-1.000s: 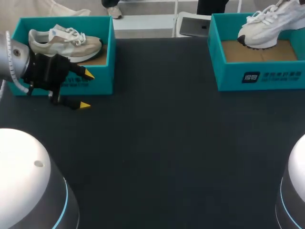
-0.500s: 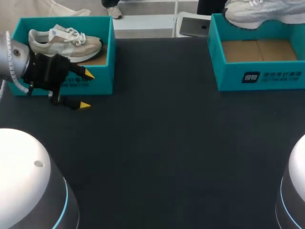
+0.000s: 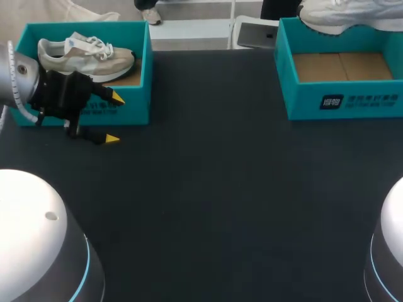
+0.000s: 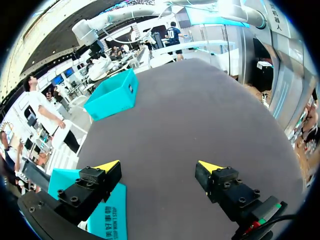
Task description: Take the shoe out of the shoebox, open the shoe tongue, remove and reinsert the insole, then place the shoe into the shoebox
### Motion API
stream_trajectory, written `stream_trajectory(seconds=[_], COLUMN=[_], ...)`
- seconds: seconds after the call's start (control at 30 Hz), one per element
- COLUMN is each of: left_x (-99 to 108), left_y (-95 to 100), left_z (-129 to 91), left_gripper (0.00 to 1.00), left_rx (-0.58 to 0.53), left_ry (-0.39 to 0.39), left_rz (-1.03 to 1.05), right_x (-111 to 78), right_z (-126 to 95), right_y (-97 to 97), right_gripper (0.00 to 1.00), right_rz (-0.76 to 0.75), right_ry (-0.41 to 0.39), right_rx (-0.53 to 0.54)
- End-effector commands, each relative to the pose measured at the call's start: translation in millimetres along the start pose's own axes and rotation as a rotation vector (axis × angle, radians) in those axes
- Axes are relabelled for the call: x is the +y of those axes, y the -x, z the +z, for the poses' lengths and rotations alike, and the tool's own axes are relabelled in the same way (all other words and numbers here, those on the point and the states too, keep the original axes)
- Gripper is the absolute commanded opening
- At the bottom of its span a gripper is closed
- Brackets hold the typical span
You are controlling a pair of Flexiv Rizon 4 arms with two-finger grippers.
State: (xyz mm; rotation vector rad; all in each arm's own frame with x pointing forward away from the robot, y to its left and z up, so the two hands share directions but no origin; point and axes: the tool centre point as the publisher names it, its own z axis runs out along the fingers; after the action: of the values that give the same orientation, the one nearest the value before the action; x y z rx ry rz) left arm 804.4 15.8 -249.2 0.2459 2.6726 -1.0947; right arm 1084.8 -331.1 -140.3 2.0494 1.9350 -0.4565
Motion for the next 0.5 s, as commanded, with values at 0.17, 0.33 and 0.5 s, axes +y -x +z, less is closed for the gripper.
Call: stream_trajectory(seconds=[0.17,0.33,0.5], left_x=[-0.1,-0.1,-0.1], left_y=[-0.1,-0.1,-0.1], left_z=[0.2,0.2,0.2], left_gripper=[1.0,1.0,1.0], left_rx=[0.001,0.001,0.001], left_ry=[0.003,0.003,0.003], left_rz=[0.0,0.0,0.0], right_x=[-25.3,-30.5,-30.5], right_z=[5.8,11.7,11.7], right_y=[19.8,25.9,25.9], right_gripper=[0.0,0.0,0.0], right_rz=[-0.03,-0.028,-0.028], right_ry=[0.006,0.003,0.003], right_rx=[-0.049,-0.069,-0.069])
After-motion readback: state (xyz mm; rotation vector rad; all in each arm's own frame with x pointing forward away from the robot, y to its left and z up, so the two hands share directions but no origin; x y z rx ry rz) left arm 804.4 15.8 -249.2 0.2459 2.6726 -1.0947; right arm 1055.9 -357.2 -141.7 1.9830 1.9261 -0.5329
